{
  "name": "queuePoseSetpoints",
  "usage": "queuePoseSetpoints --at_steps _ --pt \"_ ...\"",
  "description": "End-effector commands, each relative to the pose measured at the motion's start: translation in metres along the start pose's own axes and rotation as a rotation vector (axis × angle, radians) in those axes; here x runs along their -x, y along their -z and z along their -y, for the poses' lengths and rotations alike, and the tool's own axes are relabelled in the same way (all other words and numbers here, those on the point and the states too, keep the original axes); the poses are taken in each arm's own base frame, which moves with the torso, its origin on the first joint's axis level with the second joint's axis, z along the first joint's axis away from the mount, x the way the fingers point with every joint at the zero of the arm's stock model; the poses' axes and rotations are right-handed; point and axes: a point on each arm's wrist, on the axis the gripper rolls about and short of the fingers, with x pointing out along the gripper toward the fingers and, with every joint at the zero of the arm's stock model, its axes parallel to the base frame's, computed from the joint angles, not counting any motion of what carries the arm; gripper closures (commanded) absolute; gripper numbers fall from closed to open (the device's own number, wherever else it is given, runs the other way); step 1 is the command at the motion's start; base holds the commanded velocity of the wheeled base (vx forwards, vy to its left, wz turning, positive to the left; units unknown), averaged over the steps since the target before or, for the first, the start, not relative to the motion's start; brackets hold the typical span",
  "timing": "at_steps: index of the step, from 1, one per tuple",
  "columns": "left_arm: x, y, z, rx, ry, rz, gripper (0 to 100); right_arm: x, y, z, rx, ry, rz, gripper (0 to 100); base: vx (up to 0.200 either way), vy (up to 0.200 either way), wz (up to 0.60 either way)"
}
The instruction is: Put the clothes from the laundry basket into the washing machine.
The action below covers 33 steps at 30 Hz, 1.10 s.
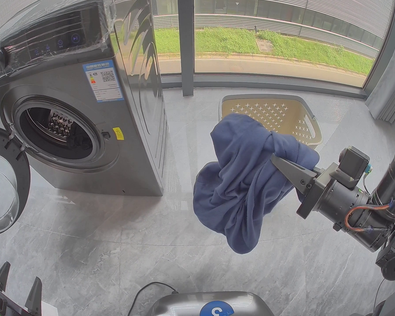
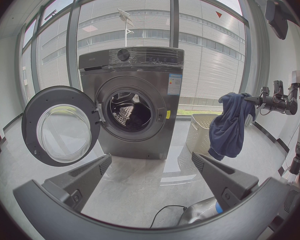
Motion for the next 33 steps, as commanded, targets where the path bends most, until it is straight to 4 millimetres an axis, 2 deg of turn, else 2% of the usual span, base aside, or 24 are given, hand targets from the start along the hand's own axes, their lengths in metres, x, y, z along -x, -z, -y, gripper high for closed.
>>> queuePoseSetpoints --at_steps 1,18,30,33 --pt "0.0 0.005 0.0 -0.001 0.001 -0.004 0 0.0 0.0 0.0 0.0 -0.001 0.001 100 0.0 0.2 0.0" --pt "0.0 0.005 0.0 -0.001 0.001 -0.004 0 0.001 -0.001 0.001 -0.001 0.008 0.015 100 0.0 0.2 0.0" --pt "0.0 0.005 0.0 -0.002 0.001 -0.004 0 0.0 -0.01 0.009 0.005 0.067 0.061 100 0.0 0.2 0.0" --pt "0.0 0.005 0.0 -0.004 0.001 -0.004 0 -0.001 -0.013 0.011 0.008 0.077 0.073 100 0.0 0.0 0.0"
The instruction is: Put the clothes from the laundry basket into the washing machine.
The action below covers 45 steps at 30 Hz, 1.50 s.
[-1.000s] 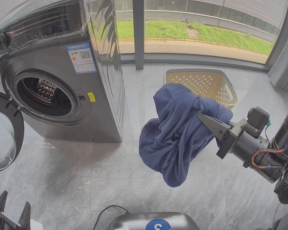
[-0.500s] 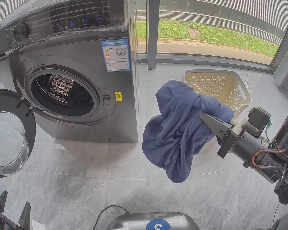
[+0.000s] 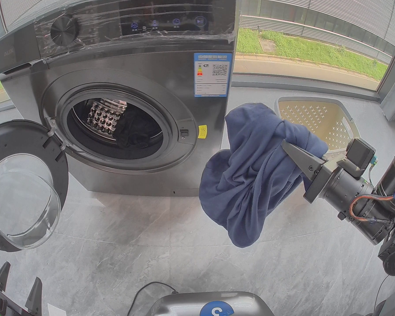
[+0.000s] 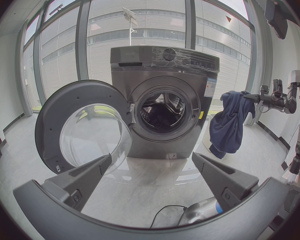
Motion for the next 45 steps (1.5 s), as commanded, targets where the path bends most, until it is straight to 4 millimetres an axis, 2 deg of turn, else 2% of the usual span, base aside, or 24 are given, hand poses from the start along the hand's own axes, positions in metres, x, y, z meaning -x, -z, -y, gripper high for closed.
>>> queuePoseSetpoints --at_steps 1,18,24,45 --pt "-0.0003 0.0047 -0.0002 -0.001 0.0 -0.004 0 -0.0006 -0.0028 0.0024 0.002 0.01 0.012 100 0.0 0.0 0.0" --pt "-0.0004 0.0047 -0.0002 0.001 0.0 -0.006 0 -0.0025 -0.0078 0.0114 0.006 0.048 0.034 100 -0.176 0.0 0.0" --pt "-0.0007 0.0046 -0.0002 0.001 0.001 -0.009 0 -0.0023 -0.0074 0.0115 0.006 0.048 0.032 100 0.0 0.0 0.0" --pt "-0.0007 0.0046 -0.0002 0.002 0.003 -0.009 0 -0.0023 -0.0075 0.0118 0.005 0.05 0.033 100 0.0 0.2 0.0"
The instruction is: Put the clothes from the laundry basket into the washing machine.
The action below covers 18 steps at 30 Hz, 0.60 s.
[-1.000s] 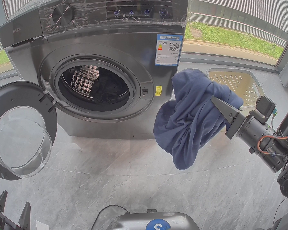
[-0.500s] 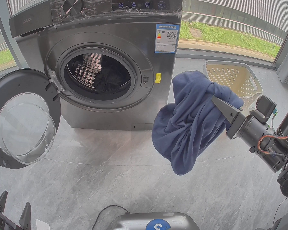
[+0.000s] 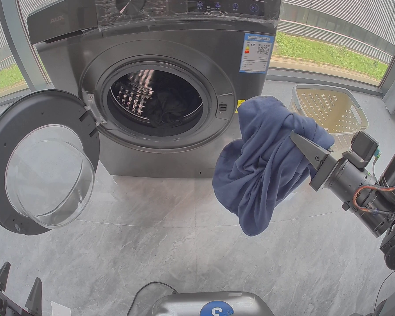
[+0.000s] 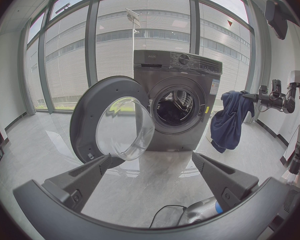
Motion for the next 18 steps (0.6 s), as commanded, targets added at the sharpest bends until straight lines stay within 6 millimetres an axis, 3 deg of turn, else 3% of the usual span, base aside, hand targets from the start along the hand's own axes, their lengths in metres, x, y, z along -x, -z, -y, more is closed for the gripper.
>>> queuePoseSetpoints --at_steps 1,12,18 --pt "-0.001 0.005 0.0 0.0 0.0 -0.009 0 0.0 0.0 0.0 -0.001 -0.001 0.0 100 0.0 0.2 0.0" --pt "0.0 0.005 0.0 -0.001 -0.001 -0.006 0 0.006 -0.006 0.007 0.002 0.016 0.015 100 0.0 0.2 0.0" --pt "0.0 0.005 0.0 -0.004 -0.001 -0.006 0 0.019 -0.008 0.005 -0.022 0.013 0.016 100 0.0 0.0 0.0"
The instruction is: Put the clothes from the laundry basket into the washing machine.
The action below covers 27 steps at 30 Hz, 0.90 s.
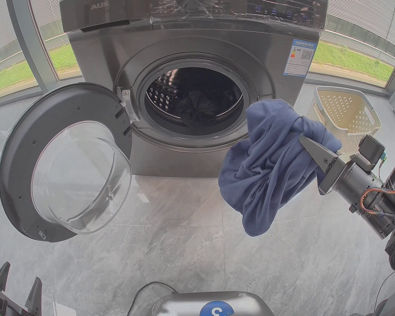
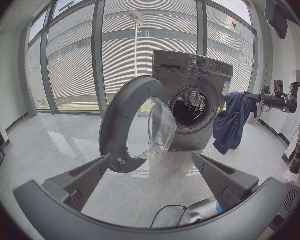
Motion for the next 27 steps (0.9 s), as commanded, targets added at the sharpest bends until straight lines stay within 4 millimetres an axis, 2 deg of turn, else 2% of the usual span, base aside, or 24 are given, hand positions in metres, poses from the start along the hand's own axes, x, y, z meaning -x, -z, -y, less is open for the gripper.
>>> queuePoseSetpoints --at_steps 1,6,12,16,21,27 --pt "0.0 0.005 0.0 0.001 0.0 -0.006 0 0.007 -0.008 -0.003 -0.015 -0.007 0.029 100 0.0 0.0 0.0" --pt "0.0 0.005 0.0 0.001 -0.003 -0.006 0 0.003 -0.01 -0.002 -0.014 -0.007 0.034 100 0.0 0.0 0.0" --pt "0.0 0.005 0.0 -0.002 -0.002 -0.006 0 0.003 -0.005 -0.004 -0.016 -0.017 0.015 100 0.0 -0.2 0.0" --pt "0.0 0.005 0.0 -0.015 -0.005 -0.001 0 0.001 -0.004 -0.008 -0.018 -0.046 0.006 100 0.0 0.0 0.0" --pt "0.0 0.005 0.0 -0.051 0.001 -0.001 0 -0.024 0.002 -0.009 -0.023 -0.081 -0.001 100 0.0 0.0 0.0" --pt "0.0 0.005 0.0 -0.058 -0.005 -0.003 0 -0.033 0.011 -0.017 -0.03 -0.101 -0.022 100 0.0 0.0 0.0"
